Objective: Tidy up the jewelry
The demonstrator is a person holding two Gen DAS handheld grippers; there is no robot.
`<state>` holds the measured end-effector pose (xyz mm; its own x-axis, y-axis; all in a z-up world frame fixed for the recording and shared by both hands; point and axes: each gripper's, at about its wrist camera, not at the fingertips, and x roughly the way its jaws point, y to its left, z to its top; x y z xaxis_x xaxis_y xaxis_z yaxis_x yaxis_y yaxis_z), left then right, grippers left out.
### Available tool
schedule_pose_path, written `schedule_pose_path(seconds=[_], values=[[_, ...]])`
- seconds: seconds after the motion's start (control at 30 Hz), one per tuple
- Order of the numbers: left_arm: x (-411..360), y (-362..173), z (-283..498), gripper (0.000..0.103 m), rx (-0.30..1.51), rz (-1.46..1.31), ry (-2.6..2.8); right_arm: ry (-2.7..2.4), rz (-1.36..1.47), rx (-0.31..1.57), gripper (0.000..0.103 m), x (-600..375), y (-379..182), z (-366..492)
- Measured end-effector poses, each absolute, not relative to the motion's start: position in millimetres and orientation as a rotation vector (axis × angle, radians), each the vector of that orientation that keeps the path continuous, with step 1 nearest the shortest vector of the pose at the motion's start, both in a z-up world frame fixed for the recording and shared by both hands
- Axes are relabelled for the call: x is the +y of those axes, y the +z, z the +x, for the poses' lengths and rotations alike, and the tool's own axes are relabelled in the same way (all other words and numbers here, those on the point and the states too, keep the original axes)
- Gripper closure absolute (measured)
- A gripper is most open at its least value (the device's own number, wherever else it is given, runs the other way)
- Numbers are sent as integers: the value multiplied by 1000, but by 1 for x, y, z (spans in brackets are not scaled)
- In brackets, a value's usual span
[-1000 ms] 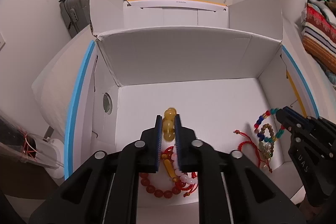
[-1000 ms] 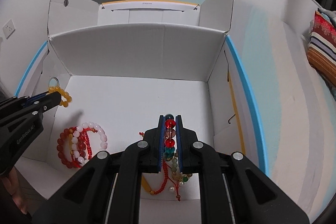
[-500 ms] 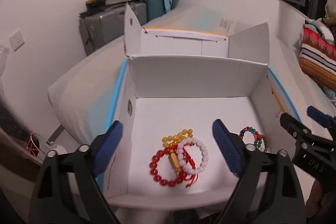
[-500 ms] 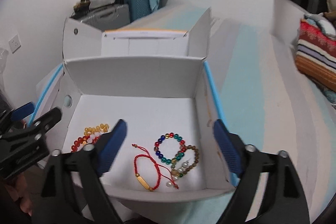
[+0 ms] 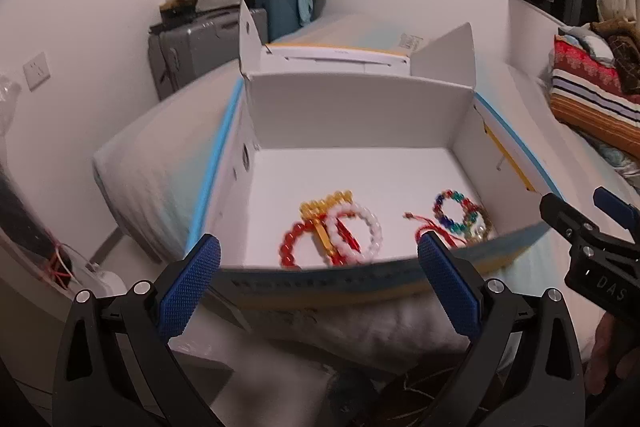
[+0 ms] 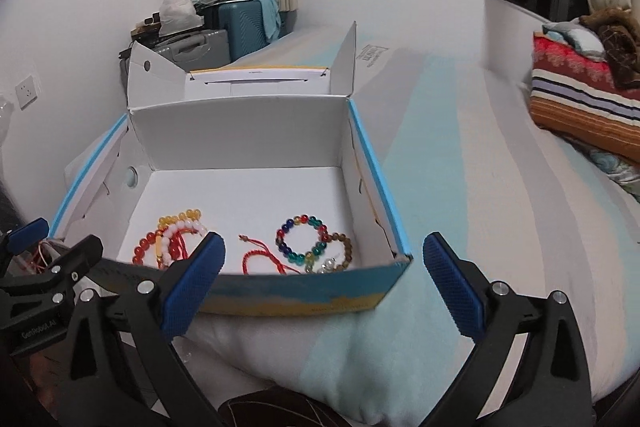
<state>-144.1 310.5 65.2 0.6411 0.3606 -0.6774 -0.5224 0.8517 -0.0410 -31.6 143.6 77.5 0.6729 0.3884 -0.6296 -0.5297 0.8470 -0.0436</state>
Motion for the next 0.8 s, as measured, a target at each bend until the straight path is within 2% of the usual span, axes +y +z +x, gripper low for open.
schedule_pose_path(seconds=[0.8], values=[[302,61,-145,6,699,-206,545,525,-244,683,8,138,71,-41]])
